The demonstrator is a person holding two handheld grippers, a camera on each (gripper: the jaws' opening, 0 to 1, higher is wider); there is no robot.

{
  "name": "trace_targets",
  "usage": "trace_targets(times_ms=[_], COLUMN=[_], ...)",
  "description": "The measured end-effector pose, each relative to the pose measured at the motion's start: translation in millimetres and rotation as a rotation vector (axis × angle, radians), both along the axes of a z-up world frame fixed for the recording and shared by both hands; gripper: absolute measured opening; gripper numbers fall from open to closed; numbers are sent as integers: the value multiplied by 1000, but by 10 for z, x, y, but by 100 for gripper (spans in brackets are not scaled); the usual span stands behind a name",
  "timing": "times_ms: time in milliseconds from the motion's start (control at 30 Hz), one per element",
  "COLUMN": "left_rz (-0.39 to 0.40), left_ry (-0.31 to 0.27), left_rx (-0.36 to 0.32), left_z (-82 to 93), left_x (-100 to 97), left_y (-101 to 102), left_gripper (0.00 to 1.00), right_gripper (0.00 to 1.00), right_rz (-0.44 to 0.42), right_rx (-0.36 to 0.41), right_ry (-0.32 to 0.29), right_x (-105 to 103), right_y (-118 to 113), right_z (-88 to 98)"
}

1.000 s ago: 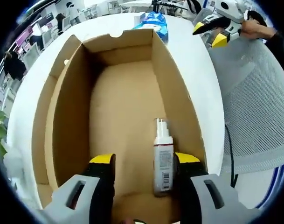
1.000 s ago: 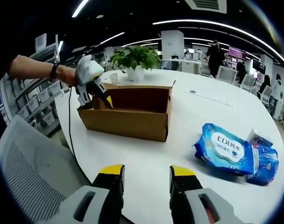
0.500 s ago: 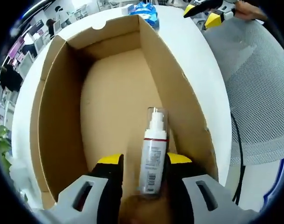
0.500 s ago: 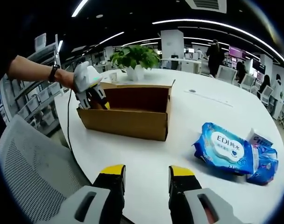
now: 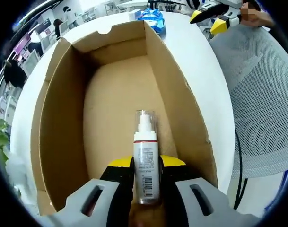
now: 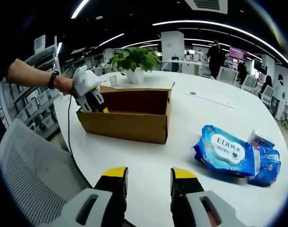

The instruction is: Operate the shoe box by opening the lid, removing the specified soft item, and placing it in the target area until the item is outside and the box remains undamaged.

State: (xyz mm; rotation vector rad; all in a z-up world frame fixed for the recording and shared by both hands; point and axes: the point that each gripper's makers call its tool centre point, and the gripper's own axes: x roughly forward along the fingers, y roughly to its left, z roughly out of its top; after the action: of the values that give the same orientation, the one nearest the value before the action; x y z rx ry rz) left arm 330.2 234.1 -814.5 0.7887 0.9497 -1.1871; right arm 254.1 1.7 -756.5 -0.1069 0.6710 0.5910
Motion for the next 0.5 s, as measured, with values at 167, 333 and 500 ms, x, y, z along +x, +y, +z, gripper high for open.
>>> trace_targets(times_ms=[167, 333, 500], left_rz=[73, 110, 120], left_ry=[-25, -50, -71], left_rx=[-81, -152, -210], left_z=[181, 370, 539], left_x=[87, 149, 161], left_y=[-17, -75, -198], left_gripper=[19, 19, 19], right_gripper=[32, 32, 32], right_rz=[7, 26, 35], right_rx=[17, 30, 46], right_ry=[3, 4, 0], right_x=[-15, -30, -21], right_y=[35, 95, 130], right_z=[10, 18, 57])
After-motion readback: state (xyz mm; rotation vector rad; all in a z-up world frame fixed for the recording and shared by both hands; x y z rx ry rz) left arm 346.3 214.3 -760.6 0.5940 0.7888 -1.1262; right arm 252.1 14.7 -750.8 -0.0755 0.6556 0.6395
